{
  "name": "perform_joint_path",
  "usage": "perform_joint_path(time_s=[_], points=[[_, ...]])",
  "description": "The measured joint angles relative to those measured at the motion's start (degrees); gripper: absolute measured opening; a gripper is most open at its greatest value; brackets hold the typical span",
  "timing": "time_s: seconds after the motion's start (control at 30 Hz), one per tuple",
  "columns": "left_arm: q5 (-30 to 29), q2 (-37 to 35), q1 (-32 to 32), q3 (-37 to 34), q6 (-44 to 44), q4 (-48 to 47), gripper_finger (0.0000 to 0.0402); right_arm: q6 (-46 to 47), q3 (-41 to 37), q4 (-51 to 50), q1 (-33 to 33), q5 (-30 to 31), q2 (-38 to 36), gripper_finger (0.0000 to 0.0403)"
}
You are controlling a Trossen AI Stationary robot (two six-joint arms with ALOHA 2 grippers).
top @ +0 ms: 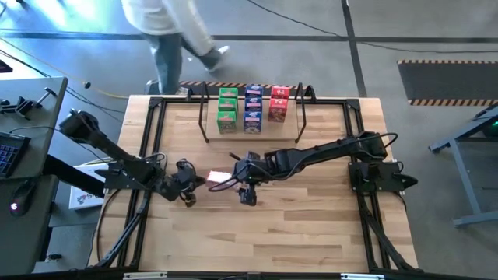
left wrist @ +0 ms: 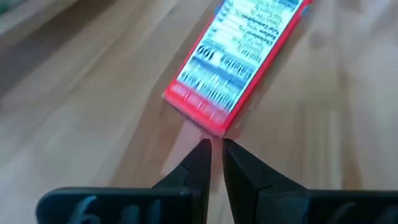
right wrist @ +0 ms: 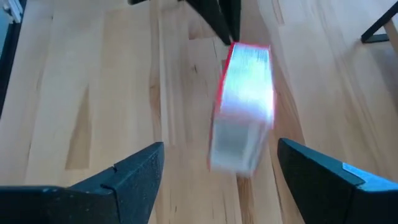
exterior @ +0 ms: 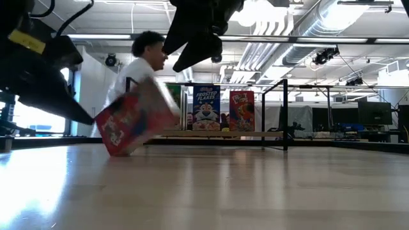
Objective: Stack cereal on shelf
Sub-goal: Put the red cereal box on the shelf aligned with the red cereal box
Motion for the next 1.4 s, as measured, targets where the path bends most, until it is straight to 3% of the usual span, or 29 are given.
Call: perform_joint_path(time_s=[0.3, 0.5, 0.7, 0.83, 1.2, 1.4], points=[[0.92, 6.65, 1.19, 0.05, 9.91, 18.26, 0.0030, -1.34, 0.00, 0.46, 0.00, -0.07, 0.00, 0.0303], [-1.16, 9.79, 3.27, 0.00, 4.16, 11.79, 0.0030, -1.80, 0.02, 1.55, 0.00, 2.51, 0.94, 0.0303], [3.23, 16.87, 5.80, 0.15, 12.87, 29.99, 0.0030, -2.87, -0.02, 3.80, -0.82, 1.12, 4.98, 0.0305], [6.31, 20.77, 8.00, 0.53, 16.30, 37.06, 0.0030, -1.97, -0.02, 5.58, -2.37, 0.80, 5.93, 0.0310], [10.92, 27.28, 11.37, 5.56, 21.37, 39.30, 0.0030, -4.50, -0.02, 5.86, -3.98, -6.57, 8.44, 0.0312], [11.11, 27.48, 11.63, 6.14, 21.49, 39.05, 0.0030, -8.86, -0.02, 5.81, -2.89, -5.30, 9.09, 0.0312]])
